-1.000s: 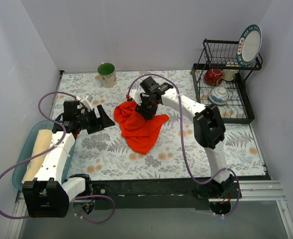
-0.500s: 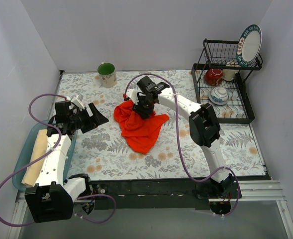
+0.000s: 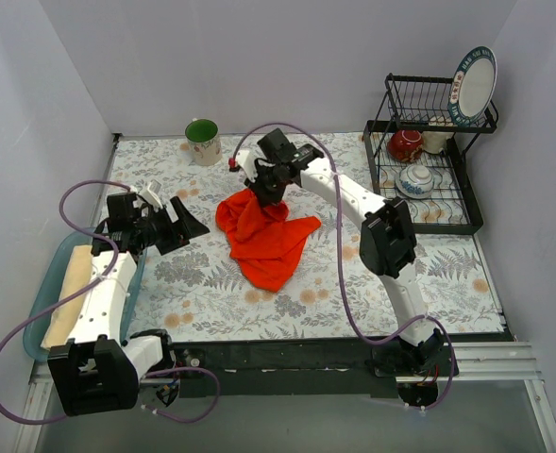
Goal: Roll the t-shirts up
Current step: Flatten out the T-shirt at the center of the board.
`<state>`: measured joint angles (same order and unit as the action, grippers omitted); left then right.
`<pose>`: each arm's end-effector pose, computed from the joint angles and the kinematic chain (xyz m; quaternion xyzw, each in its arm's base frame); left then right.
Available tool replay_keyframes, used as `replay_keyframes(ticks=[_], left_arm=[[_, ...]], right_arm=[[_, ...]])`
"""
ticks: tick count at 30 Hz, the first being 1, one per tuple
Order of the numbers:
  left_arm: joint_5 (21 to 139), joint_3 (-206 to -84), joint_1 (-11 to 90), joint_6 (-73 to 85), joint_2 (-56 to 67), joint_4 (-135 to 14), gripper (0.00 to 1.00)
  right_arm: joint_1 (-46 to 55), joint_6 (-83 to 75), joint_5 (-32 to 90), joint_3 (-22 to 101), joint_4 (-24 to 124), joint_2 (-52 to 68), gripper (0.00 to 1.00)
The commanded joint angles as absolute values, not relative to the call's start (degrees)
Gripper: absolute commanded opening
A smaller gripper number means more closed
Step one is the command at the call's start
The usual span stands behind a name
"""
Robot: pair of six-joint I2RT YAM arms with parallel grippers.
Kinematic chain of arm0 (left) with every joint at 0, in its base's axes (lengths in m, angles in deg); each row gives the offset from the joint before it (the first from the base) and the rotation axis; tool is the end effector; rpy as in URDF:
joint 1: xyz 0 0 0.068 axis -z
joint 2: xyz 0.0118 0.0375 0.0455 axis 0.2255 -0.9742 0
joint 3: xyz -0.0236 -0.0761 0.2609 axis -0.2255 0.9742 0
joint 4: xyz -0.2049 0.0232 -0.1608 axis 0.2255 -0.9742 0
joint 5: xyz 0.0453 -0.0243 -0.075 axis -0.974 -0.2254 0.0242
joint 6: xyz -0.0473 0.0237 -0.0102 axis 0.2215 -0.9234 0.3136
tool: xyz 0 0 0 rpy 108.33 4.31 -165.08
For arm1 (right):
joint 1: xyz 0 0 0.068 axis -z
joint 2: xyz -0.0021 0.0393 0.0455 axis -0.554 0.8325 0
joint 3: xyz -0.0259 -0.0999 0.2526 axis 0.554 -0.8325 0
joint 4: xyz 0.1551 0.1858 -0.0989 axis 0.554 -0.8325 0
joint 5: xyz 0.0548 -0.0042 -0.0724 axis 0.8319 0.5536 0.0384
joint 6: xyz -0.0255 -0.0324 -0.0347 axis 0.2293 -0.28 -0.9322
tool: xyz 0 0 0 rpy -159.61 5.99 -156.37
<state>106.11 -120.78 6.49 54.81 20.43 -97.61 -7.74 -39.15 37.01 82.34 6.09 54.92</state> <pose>0.2138 0.0043 0.2710 -0.4056 0.8007 -0.4023 0.1803 0.3667 0.3360 0.2528 -0.5745 0.7486 0.1650 0.2869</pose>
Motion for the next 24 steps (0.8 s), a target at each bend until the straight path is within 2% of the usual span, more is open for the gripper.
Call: replay_keyframes(ticks=[1, 5, 12, 24], left_arm=[[111.8, -118.0, 7.1, 56.1, 17.1, -94.7, 0.79], [112.0, -117.7, 10.0, 56.3, 12.7, -92.0, 0.78], [108.6, -120.1, 23.6, 53.5, 3.6, -91.0, 0.76], [100.3, -127.1, 35.8, 54.7, -13.9, -90.2, 0.62]], right_arm=[[-4.5, -30.8, 42.1, 92.4, 11.2, 50.2, 0.01], [-1.7, -26.3, 45.0, 91.8, 14.1, 45.3, 0.01], [5.3, -20.8, 47.5, 89.8, 15.3, 41.4, 0.01], [10.9, -19.4, 48.6, 91.6, 16.3, 40.8, 0.01]])
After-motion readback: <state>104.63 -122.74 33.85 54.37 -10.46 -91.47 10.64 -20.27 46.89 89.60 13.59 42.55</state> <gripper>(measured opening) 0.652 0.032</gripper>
